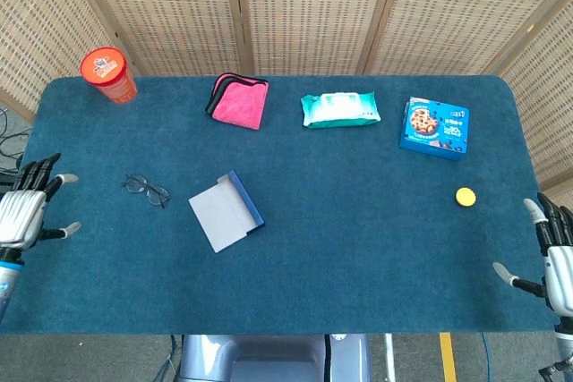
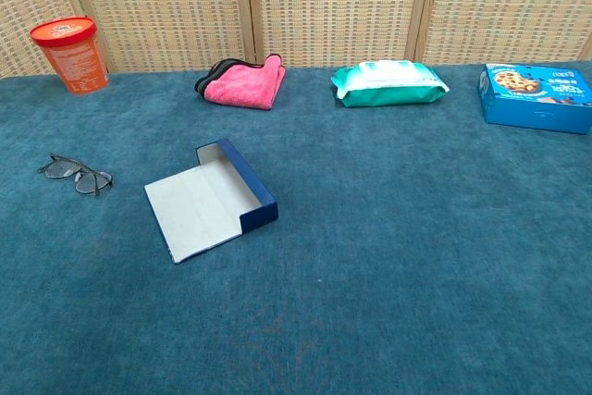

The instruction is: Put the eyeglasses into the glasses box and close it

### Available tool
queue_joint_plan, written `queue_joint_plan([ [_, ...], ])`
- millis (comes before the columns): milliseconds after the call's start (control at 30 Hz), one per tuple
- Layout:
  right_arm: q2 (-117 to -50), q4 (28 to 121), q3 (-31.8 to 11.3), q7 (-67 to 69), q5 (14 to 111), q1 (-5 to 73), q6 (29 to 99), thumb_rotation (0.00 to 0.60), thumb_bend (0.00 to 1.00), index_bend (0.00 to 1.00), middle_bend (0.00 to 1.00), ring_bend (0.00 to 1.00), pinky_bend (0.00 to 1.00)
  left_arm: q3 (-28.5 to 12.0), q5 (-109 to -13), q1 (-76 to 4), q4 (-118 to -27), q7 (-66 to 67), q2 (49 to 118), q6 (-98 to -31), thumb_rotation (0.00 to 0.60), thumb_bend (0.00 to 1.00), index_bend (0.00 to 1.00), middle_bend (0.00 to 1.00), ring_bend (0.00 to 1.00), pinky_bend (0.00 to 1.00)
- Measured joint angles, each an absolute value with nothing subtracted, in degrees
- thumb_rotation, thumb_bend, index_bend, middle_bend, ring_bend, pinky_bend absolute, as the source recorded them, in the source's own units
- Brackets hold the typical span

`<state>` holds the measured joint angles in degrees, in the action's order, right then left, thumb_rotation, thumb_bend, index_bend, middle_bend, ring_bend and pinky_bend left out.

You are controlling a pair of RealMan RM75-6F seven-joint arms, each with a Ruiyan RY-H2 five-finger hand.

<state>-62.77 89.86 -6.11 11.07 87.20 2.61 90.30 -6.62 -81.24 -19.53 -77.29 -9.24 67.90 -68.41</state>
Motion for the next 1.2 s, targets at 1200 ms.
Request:
queue_joint_plan([
  [1200,-63.1,89.4,-6.1,10.7,85.4,3.5,87.5,0.600,0.00,0.00,0.00,0.00,0.00,-5.6,-80.4,-38.5,-36.7,-17.8,95.5,-44.8,0.600,0.32,0.46,0.00,0.00,0.00],
])
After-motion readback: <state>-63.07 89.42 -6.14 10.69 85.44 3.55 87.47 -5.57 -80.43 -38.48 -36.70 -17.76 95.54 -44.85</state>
